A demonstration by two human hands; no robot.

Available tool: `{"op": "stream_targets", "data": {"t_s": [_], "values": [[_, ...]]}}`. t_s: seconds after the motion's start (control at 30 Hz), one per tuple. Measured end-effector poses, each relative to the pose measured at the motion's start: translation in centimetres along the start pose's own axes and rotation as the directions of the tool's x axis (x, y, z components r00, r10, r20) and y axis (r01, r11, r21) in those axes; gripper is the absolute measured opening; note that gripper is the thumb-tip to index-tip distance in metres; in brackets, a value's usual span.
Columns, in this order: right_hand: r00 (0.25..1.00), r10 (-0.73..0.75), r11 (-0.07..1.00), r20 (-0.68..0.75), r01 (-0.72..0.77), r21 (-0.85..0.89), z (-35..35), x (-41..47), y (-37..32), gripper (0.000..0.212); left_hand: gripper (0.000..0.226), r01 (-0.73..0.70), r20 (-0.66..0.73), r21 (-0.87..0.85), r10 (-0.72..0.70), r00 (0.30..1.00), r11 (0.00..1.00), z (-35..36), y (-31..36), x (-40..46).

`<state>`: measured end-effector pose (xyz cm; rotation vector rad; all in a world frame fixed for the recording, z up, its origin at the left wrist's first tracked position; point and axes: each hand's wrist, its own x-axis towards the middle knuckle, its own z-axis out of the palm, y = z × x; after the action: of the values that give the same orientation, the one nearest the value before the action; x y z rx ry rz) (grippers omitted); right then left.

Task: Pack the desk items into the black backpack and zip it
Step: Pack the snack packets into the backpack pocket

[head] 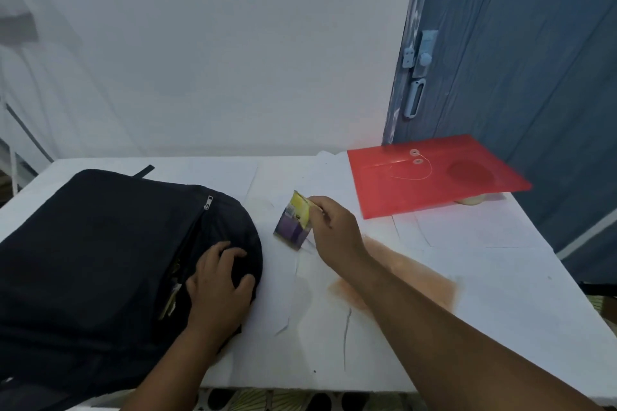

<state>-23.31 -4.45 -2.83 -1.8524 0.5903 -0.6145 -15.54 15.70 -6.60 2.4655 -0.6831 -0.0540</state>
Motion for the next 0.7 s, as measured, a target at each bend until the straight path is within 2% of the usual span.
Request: {"op": "stream_targets", "data": {"t_s": [0.07, 0.17, 0.27, 0.33, 0.4, 0.47, 0.53, 0.57, 0.63, 0.7], "values": [[0.987, 0.158, 0.971, 0.003, -0.156, 0.182, 1.9, -0.2, -0.9, 0.023, 0.030, -0.006, -0.089, -0.035, 0.003, 0.996, 0.999, -1.6, -0.6, 0.0], [0.955, 0.293, 0.877, 0.043, -0.286, 0.387, 3.8, -0.4, -2.1, 0.034, 0.045, 0.006, -0.202, 0.102, 0.015, 0.979, 0.995, -4.0, -0.9, 0.1], [0.950, 0.303, 0.833, 0.079, -0.305, 0.461, 6.4, -0.9, -4.1, 0.031, 0.058, -0.061, -0.230, 0.139, 0.092, 0.969, 0.988, -7.4, -2.5, 1.0], [0.961, 0.267, 0.846, 0.069, -0.269, 0.461, 8.3, -1.2, -5.6, 0.020, 0.054, -0.159, -0.233, 0.092, 0.177, 0.956, 0.983, -9.8, -4.0, 1.8], [0.972, 0.217, 0.873, 0.084, -0.232, 0.429, 10.3, -1.7, -6.9, 0.019, 0.047, -0.176, -0.234, 0.053, 0.184, 0.955, 0.983, -12.3, -4.8, 2.2], [0.984, 0.148, 0.927, 0.097, -0.172, 0.333, 12.7, -2.4, -7.8, 0.024, 0.049, -0.145, -0.239, 0.174, 0.185, 0.953, 0.974, -14.3, -5.6, 2.7], [0.986, 0.123, 0.980, 0.110, -0.138, 0.142, 15.2, -2.8, -7.8, 0.026, 0.051, -0.088, -0.183, 0.292, 0.146, 0.972, 0.952, -16.0, -6.9, 3.5], [0.981, 0.133, 0.989, 0.144, -0.139, 0.038, 16.1, -3.1, -8.0, 0.028, 0.042, -0.038, -0.116, 0.255, 0.069, 0.991, 0.966, -16.7, -7.4, 3.9], [0.956, 0.144, 0.988, 0.255, -0.125, -0.087, 18.0, -3.5, -8.2, 0.032, 0.015, 0.033, 0.007, 0.067, -0.034, 0.999, 0.997, -18.0, -8.6, 4.7], [0.930, 0.115, 0.989, 0.349, -0.073, -0.132, 19.3, -3.6, -8.6, 0.036, 0.009, 0.004, 0.021, -0.069, -0.002, 1.000, 0.998, -18.2, -9.0, 4.9]]}}
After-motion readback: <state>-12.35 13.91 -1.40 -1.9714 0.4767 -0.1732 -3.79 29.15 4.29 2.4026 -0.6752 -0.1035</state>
